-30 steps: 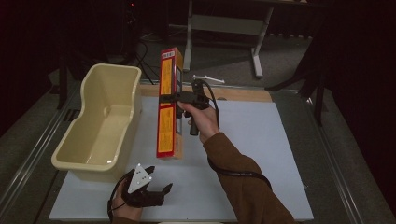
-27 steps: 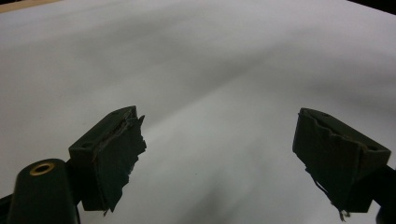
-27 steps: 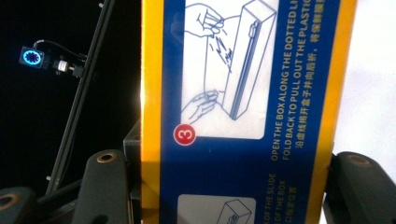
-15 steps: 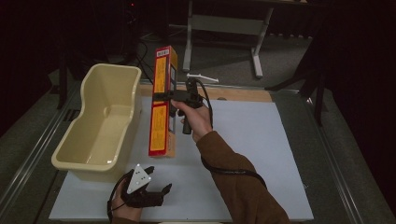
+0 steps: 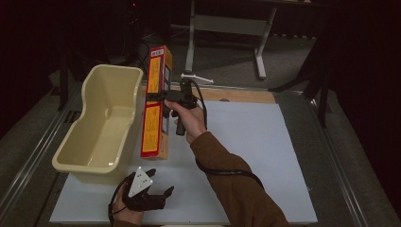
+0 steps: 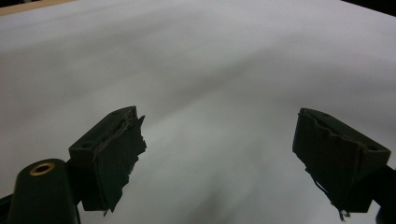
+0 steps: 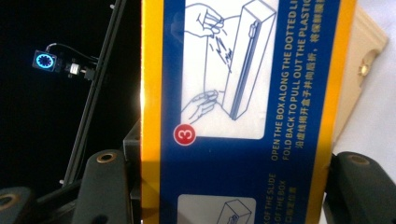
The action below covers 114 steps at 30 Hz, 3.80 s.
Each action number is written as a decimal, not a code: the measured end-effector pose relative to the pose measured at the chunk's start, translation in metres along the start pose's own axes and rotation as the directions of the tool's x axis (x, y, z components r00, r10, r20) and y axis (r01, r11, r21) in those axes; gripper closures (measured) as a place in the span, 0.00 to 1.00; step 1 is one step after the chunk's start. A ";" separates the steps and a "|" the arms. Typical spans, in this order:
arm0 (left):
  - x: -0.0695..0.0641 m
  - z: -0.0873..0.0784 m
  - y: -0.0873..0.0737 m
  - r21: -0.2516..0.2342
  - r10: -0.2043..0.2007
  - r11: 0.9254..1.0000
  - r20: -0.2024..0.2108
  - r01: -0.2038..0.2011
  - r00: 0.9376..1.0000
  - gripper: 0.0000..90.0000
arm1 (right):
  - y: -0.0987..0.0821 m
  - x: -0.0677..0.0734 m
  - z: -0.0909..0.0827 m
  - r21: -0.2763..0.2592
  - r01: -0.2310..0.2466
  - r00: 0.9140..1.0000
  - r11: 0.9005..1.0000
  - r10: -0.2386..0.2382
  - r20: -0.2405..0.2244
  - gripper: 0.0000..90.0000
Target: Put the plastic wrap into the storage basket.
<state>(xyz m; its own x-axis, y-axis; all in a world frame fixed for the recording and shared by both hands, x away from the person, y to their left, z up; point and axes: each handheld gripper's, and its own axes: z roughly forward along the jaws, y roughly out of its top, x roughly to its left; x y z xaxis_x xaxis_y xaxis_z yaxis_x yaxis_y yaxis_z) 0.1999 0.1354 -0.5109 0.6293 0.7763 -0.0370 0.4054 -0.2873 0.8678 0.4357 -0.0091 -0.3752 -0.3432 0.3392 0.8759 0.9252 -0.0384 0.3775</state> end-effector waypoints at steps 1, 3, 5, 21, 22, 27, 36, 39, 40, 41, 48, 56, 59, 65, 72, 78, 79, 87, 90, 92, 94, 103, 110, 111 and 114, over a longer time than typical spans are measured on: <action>0.000 0.000 0.000 0.000 0.000 1.000 0.000 0.000 1.000 0.17 | 0.000 0.001 0.001 0.000 0.003 1.000 1.000 -0.003 0.001 0.44; 0.000 0.000 0.000 0.002 0.001 1.000 0.000 -0.001 1.000 0.17 | 0.000 0.002 0.003 -0.001 0.003 1.000 1.000 -0.003 -0.005 0.44; 0.000 0.001 0.000 0.002 0.002 1.000 0.001 -0.002 1.000 0.17 | 0.000 0.003 0.005 -0.001 0.001 1.000 1.000 -0.001 -0.007 0.44; 0.000 0.000 0.000 -0.001 0.003 1.000 -0.004 -0.003 1.000 0.17 | -0.005 0.011 0.026 0.000 -0.026 1.000 1.000 0.026 -0.017 0.44; 0.000 0.000 0.000 -0.001 0.003 1.000 -0.005 -0.003 1.000 0.17 | -0.005 0.012 0.028 0.004 -0.027 1.000 1.000 0.027 -0.013 0.44; -0.001 0.000 0.000 -0.002 0.002 1.000 -0.002 -0.002 1.000 0.17 | -0.006 0.013 0.039 0.020 -0.053 0.998 0.998 0.053 -0.030 0.44; -0.001 -0.001 -0.001 -0.008 -0.009 1.000 -0.002 0.009 1.000 0.17 | -0.007 0.024 0.054 0.020 -0.056 0.998 0.998 0.057 -0.037 0.44; -0.001 -0.001 -0.001 -0.010 -0.013 1.000 -0.002 0.013 1.000 0.17 | -0.007 0.026 0.059 0.022 -0.060 0.997 0.998 0.061 -0.044 0.43; -0.001 -0.001 -0.001 -0.009 -0.012 1.000 -0.003 0.012 1.000 0.17 | -0.007 0.027 0.061 0.023 -0.068 0.997 0.997 0.069 -0.044 0.43; -0.001 -0.001 -0.001 -0.010 -0.010 1.000 -0.005 0.010 1.000 0.17 | -0.007 0.027 0.062 0.021 -0.069 0.997 0.997 0.070 -0.045 0.43; 0.000 -0.002 -0.002 -0.012 -0.013 1.000 -0.007 0.013 1.000 0.17 | -0.009 0.026 0.076 0.009 -0.089 0.995 0.996 0.090 -0.052 0.43; 0.000 -0.002 -0.003 -0.014 -0.013 1.000 -0.006 0.013 1.000 0.17 | -0.013 0.026 0.093 0.023 -0.107 0.994 0.994 0.108 -0.027 0.43; 0.000 -0.003 -0.003 -0.013 -0.010 1.000 -0.010 0.009 1.000 0.17 | -0.014 0.027 0.098 0.014 -0.129 0.992 0.992 0.129 -0.011 0.43; 0.000 -0.003 -0.003 -0.015 -0.015 1.000 -0.011 0.015 1.000 0.17 | -0.018 0.028 0.105 0.006 -0.134 0.990 0.991 0.134 0.031 0.43; 0.000 -0.003 -0.003 -0.016 -0.015 1.000 -0.011 0.015 1.000 0.17 | -0.021 0.026 0.115 0.007 -0.156 0.986 0.988 0.155 0.062 0.43; 0.001 -0.004 -0.003 -0.020 -0.017 1.000 -0.013 0.017 1.000 0.17 | -0.024 0.026 0.118 -0.003 -0.145 0.984 0.989 0.144 0.105 0.42; 0.001 -0.004 -0.003 -0.020 -0.018 1.000 -0.012 0.018 1.000 0.17 | -0.024 0.026 0.118 -0.002 -0.143 0.984 0.990 0.142 0.108 0.42; 0.001 -0.004 -0.003 -0.020 -0.016 1.000 -0.011 0.016 1.000 0.17 | -0.024 0.028 0.120 0.015 -0.150 0.977 0.989 0.146 0.158 0.36; 0.001 -0.004 -0.003 -0.021 -0.018 1.000 -0.011 0.018 1.000 0.17 | -0.025 0.024 0.122 0.027 -0.189 0.967 0.982 0.181 0.177 0.36; 0.001 -0.004 -0.003 -0.023 -0.018 1.000 -0.013 0.018 1.000 0.17 | -0.026 0.021 0.124 0.029 -0.200 0.964 0.979 0.192 0.185 0.35; 0.001 -0.004 -0.003 -0.023 -0.019 1.000 -0.013 0.019 1.000 0.17 | -0.027 0.019 0.125 0.027 -0.215 0.962 0.976 0.207 0.180 0.35; 0.001 -0.004 -0.003 -0.023 -0.019 1.000 -0.011 0.019 1.000 0.17 | -0.023 0.025 0.118 0.018 -0.196 0.968 0.980 0.191 0.164 0.30; 0.000 -0.003 -0.003 -0.018 -0.018 1.000 -0.012 0.017 1.000 0.17 | -0.021 0.031 0.107 0.041 -0.161 0.974 0.986 0.153 0.165 0.33; 0.001 -0.003 -0.002 -0.021 -0.015 1.000 -0.013 0.014 1.000 0.17 | -0.022 0.030 0.105 0.048 -0.152 0.975 0.987 0.141 0.171 0.33; 0.001 -0.003 -0.002 -0.022 -0.016 1.000 -0.013 0.016 1.000 0.17 | -0.022 0.026 0.098 0.052 -0.144 0.976 0.988 0.133 0.173 0.34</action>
<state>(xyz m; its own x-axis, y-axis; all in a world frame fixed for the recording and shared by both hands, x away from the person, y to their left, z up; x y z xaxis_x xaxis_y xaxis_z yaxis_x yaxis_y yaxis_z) 0.1975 0.1388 -0.5113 0.6138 0.7882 -0.0442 0.4006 -0.2627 0.8778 0.4224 0.0926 -0.3905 -0.1839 0.4887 0.8528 0.9721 -0.0379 0.2314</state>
